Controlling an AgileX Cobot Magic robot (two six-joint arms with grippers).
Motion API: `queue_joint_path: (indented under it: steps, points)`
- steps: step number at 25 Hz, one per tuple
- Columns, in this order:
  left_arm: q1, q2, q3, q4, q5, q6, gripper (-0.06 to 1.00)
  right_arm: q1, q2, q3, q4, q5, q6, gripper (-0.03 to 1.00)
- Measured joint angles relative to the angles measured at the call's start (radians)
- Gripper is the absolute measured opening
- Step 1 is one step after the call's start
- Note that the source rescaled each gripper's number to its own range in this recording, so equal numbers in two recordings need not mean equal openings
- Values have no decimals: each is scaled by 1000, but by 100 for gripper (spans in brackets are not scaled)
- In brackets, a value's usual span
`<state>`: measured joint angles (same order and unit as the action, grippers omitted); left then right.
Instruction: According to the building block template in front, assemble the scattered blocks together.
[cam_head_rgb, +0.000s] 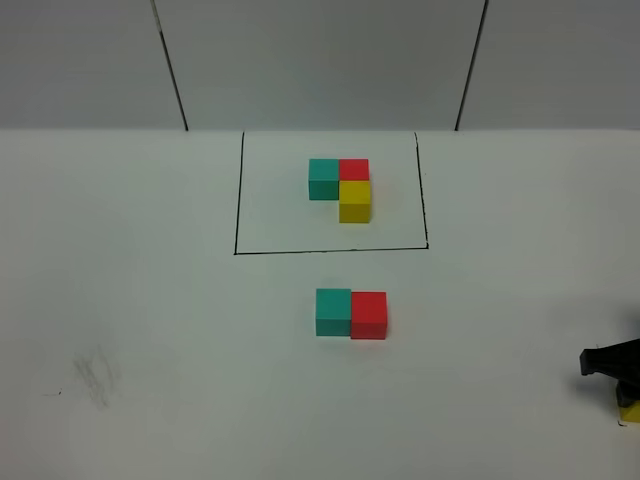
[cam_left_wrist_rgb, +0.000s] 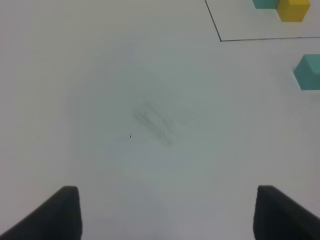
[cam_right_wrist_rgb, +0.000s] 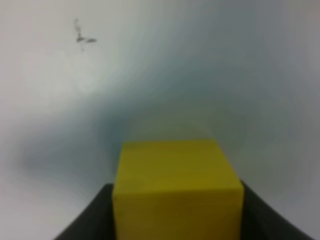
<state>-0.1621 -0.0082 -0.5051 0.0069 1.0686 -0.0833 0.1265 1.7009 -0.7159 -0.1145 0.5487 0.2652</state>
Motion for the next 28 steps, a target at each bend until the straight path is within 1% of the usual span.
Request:
queue_joint_path:
  steps: [4,7,10,12,15,18,21,25,28]
  points:
    - [0,0,0,0,0,0,53,0,-9,0,0,14,1,2]
    - [0,0,0,0,0,0,53,0,-66,-1,18,64,1,2]
    - [0,0,0,0,0,0,53,0,-163,-21,76,130,1,2]
    - [0,0,0,0,0,0,53,3,-236,-34,137,171,1,1]
    - [0,0,0,0,0,0,53,45,-324,-41,202,229,16,1]
    - [0,0,0,0,0,0,53,136,-372,-41,220,280,104,1]
    - [0,0,0,0,0,0,53,272,-381,-41,204,297,231,1]
    - [0,0,0,0,0,0,53,472,-370,-59,142,291,449,1]
    - [0,0,0,0,0,0,53,595,-315,-117,84,317,593,1]
